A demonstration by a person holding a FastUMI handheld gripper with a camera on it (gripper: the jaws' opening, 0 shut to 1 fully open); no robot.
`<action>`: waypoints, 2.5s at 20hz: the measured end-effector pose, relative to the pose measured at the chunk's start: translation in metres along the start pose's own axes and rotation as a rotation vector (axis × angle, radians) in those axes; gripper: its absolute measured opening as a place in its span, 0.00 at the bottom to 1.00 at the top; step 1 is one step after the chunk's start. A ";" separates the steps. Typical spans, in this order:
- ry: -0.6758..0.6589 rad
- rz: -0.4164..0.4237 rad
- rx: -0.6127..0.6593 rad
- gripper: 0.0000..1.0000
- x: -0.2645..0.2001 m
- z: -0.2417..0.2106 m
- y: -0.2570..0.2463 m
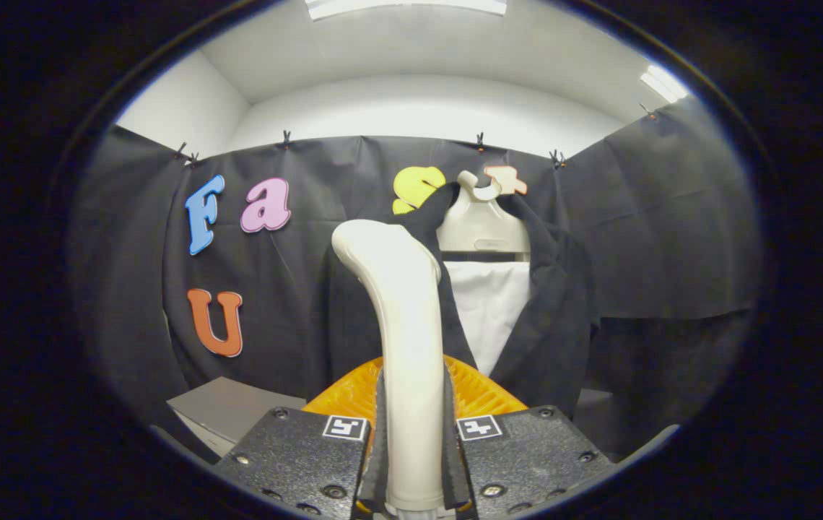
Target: Iron the clothes twice with a garment steamer, once on the left side and once on the right side.
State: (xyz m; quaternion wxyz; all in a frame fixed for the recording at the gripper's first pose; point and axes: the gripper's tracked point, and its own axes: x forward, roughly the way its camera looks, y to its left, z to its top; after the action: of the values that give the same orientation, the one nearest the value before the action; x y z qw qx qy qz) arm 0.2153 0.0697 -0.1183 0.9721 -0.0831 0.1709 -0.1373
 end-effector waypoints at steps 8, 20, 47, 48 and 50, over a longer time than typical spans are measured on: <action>0.116 -0.001 -0.025 0.32 -0.017 -0.072 -0.014; 0.333 -0.090 -0.032 0.32 -0.041 -0.207 -0.028; 0.740 -0.251 0.002 0.32 -0.119 -0.455 -0.055; 0.731 -0.251 0.005 0.32 -0.121 -0.450 -0.056; 0.692 -0.252 0.010 0.32 -0.121 -0.432 -0.059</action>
State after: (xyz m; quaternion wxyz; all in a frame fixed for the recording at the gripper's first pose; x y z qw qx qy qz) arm -0.0613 -0.0003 -0.4700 0.8325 -0.0473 0.4774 -0.2770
